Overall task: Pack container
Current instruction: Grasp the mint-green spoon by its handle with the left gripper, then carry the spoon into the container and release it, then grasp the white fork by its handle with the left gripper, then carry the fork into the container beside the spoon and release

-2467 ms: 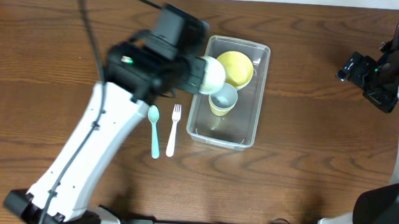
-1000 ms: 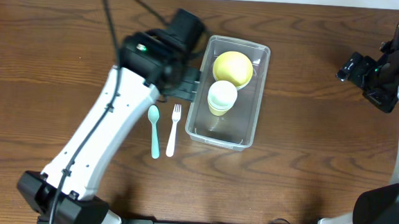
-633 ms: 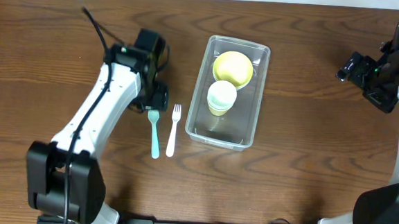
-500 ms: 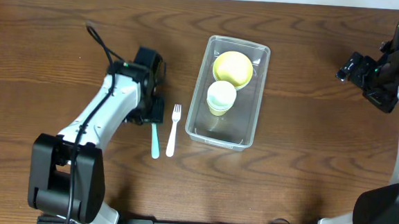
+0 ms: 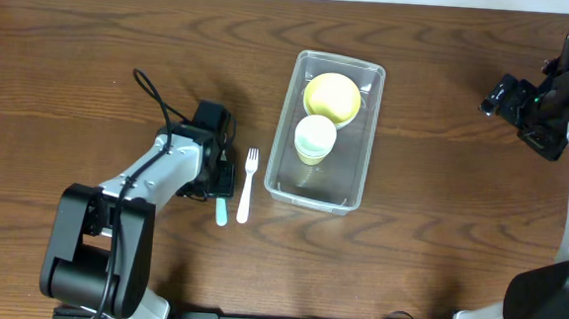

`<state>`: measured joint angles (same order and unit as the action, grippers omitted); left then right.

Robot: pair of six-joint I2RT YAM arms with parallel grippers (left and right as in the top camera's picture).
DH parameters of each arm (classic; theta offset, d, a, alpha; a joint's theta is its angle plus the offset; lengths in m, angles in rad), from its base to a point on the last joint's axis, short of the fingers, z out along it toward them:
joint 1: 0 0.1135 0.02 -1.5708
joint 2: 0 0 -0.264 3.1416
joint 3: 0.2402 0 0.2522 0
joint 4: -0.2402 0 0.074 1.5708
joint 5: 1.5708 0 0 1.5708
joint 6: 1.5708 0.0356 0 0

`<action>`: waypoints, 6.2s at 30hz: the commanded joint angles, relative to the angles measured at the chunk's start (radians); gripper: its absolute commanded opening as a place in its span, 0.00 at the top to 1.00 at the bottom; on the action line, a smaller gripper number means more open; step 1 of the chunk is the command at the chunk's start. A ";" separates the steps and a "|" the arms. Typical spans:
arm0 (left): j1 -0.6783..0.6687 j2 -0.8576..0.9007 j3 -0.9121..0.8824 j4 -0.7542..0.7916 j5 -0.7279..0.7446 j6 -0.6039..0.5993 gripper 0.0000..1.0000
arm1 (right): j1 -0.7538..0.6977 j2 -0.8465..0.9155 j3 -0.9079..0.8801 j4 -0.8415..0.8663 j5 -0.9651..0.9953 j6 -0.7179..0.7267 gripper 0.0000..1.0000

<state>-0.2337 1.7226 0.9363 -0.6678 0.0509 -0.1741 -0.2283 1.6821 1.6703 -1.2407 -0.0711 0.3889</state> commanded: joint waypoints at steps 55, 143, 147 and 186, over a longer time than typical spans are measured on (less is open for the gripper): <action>-0.566 0.110 0.524 -0.025 0.078 -0.116 0.94 | -0.006 0.004 0.001 -0.001 0.003 -0.001 0.01; -0.119 0.031 -0.042 0.163 0.099 0.095 0.48 | -0.006 0.004 0.001 -0.001 0.003 -0.001 0.01; -0.119 0.033 -0.039 0.161 0.099 0.095 0.76 | -0.006 0.004 0.001 -0.001 0.003 -0.001 0.01; -0.596 0.053 0.516 0.024 0.088 -0.093 0.94 | -0.006 0.004 0.001 -0.001 0.003 -0.001 0.01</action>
<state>-0.8131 1.7176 1.4536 -0.6537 0.1356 -0.2230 -0.2283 1.6821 1.6688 -1.2411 -0.0711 0.3885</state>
